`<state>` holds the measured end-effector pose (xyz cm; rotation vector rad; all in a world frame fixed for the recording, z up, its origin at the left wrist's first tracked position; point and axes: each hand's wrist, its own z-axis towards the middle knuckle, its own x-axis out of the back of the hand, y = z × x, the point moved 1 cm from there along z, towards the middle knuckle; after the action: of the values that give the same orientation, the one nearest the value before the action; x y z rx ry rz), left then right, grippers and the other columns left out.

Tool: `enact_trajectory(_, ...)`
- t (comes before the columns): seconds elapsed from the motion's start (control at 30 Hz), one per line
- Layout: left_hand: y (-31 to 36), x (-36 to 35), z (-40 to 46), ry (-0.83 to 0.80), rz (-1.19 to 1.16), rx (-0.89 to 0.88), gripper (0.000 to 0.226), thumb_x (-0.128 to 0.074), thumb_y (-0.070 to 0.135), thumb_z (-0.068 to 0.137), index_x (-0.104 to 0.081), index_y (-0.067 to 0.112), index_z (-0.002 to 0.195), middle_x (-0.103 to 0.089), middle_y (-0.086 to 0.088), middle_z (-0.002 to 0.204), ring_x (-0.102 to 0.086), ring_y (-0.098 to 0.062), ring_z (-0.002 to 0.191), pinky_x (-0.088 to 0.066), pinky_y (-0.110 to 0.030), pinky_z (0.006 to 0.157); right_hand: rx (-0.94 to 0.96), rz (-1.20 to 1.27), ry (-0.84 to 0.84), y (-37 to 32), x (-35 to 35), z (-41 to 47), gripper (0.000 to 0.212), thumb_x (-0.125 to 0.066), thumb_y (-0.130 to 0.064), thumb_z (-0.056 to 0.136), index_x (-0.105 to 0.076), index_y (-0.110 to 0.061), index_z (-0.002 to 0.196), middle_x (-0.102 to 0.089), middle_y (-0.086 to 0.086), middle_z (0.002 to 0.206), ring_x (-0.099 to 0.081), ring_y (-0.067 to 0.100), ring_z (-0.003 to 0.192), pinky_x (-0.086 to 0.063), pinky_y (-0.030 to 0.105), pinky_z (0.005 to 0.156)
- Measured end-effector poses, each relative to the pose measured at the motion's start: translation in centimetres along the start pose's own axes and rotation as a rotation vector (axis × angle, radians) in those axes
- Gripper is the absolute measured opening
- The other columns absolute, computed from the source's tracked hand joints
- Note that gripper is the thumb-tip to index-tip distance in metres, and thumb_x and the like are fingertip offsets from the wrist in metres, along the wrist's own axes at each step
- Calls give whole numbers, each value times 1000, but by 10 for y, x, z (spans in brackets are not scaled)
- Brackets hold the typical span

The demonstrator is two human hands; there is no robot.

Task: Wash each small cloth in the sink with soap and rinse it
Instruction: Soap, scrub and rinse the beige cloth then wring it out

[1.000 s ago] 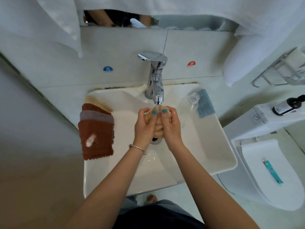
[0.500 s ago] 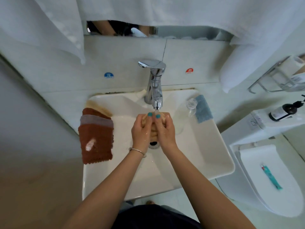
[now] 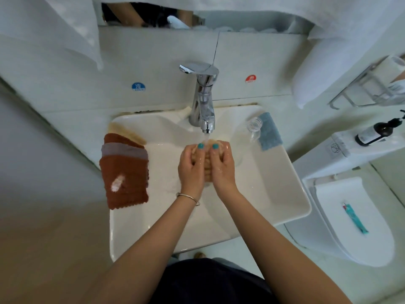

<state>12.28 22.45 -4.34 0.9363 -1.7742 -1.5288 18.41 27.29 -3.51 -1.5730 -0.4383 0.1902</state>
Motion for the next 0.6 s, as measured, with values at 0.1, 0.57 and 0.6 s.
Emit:
enact_trajectory(0.1, 10, -11, -4, -42, 7, -25, 22, -57, 42, 94, -58, 24, 81, -66, 6, 80, -62, -9, 75, -54, -35, 75, -29, 87, 38, 4, 13, -1, 10, -50, -30, 101, -54, -21, 98, -64, 8, 95, -65, 17, 85, -55, 36, 78)
enact_trajectory(0.57, 11, -18, -7, -100, -74, 57, 33, -61, 40, 92, -47, 20, 70, -52, 1, 70, -50, -12, 67, -49, -33, 66, -23, 51, 75, 0, 27, -2, 15, -49, -29, 102, -54, -15, 100, -62, 8, 94, -62, 14, 82, -53, 28, 74)
enact_trajectory(0.6, 13, -15, -5, -63, -90, 63, 30, -62, 38, 93, -50, 21, 71, -54, 2, 71, -52, -11, 67, -49, -33, 67, -24, 49, 64, -1, 22, -1, 13, -50, -30, 101, -54, -18, 99, -62, 8, 94, -61, 14, 82, -53, 30, 75)
